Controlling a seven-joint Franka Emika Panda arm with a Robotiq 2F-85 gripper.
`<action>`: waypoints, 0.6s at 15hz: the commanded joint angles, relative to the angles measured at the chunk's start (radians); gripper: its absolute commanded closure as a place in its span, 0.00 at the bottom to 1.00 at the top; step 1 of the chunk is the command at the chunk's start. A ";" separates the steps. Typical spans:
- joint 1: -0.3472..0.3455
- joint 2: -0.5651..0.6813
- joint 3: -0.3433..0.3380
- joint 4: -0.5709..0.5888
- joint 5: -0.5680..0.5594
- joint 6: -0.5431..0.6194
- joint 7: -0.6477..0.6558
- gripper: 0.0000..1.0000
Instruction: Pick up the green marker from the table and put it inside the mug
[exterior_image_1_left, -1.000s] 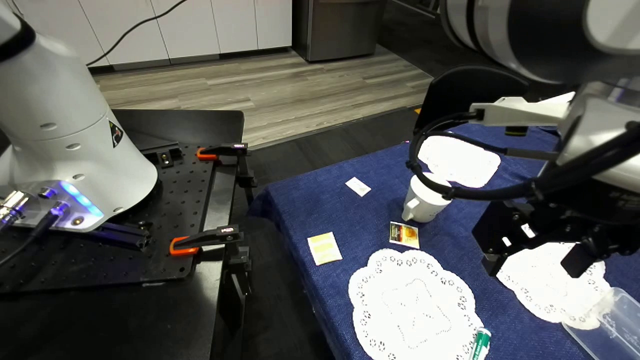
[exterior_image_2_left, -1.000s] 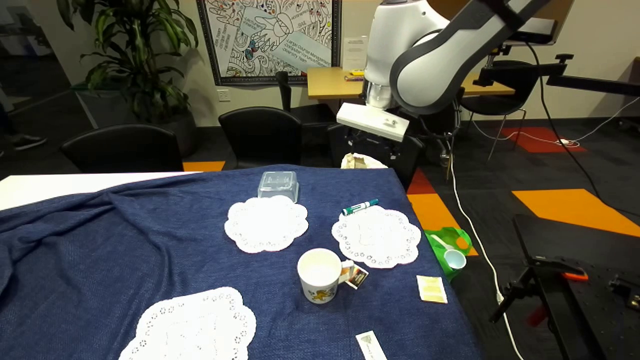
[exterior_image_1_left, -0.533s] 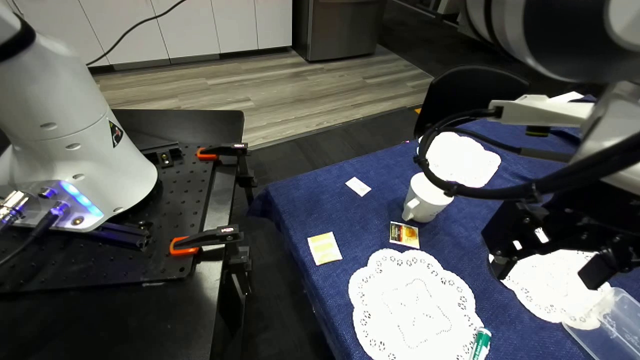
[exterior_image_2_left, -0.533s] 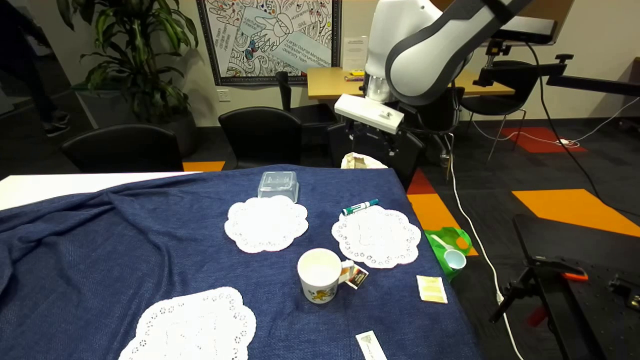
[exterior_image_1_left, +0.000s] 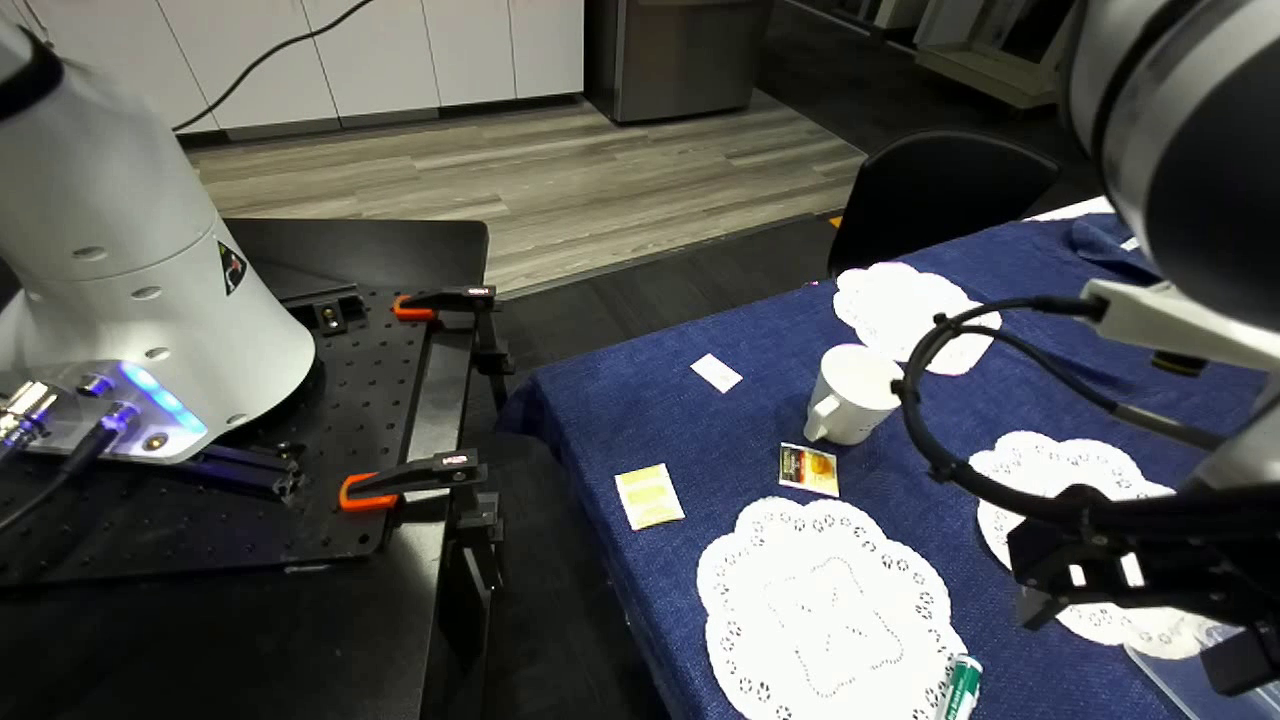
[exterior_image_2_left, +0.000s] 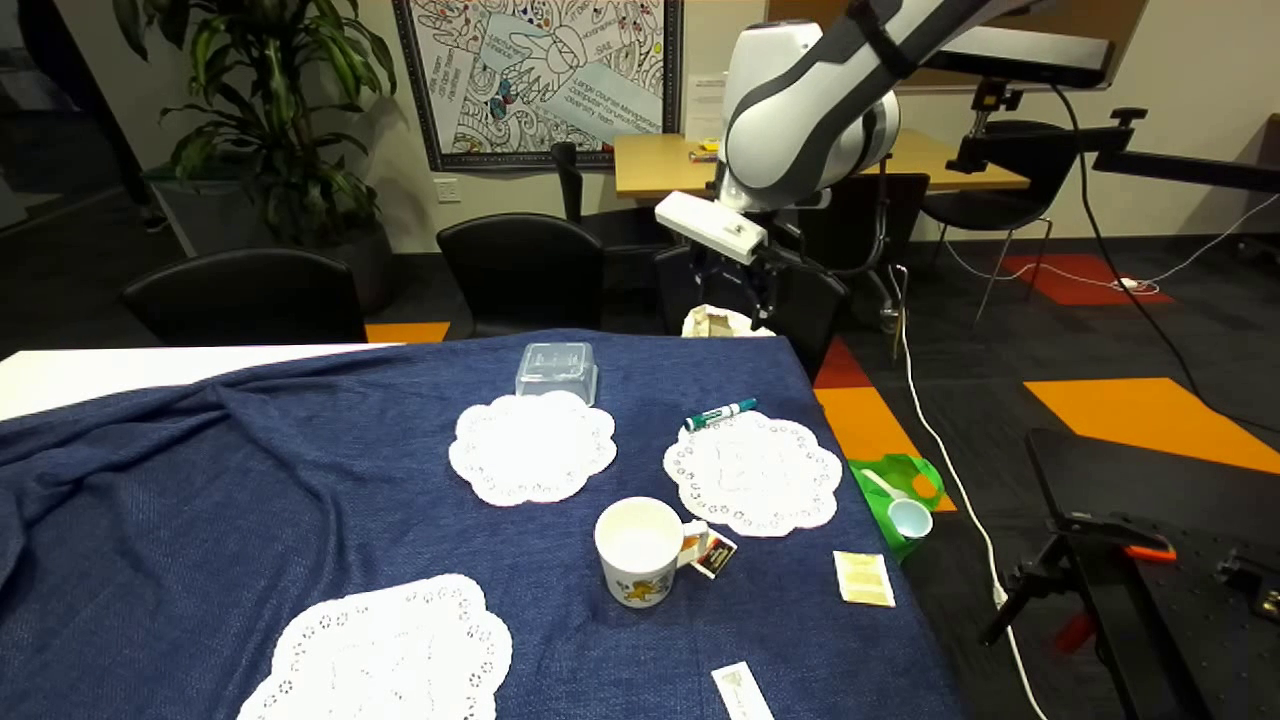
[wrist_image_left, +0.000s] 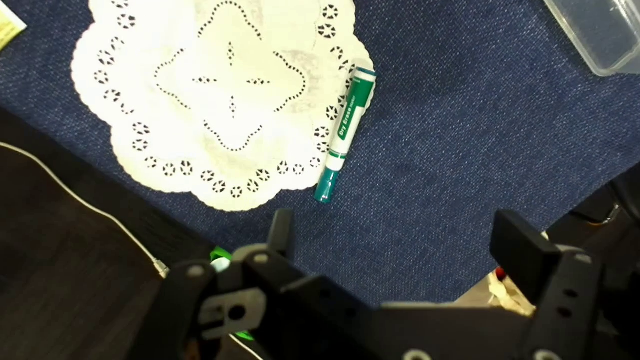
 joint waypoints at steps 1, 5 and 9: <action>-0.006 0.122 0.000 0.095 0.032 0.054 0.029 0.00; -0.002 0.227 -0.002 0.138 0.041 0.108 0.020 0.00; -0.018 0.310 0.007 0.185 0.066 0.092 0.014 0.00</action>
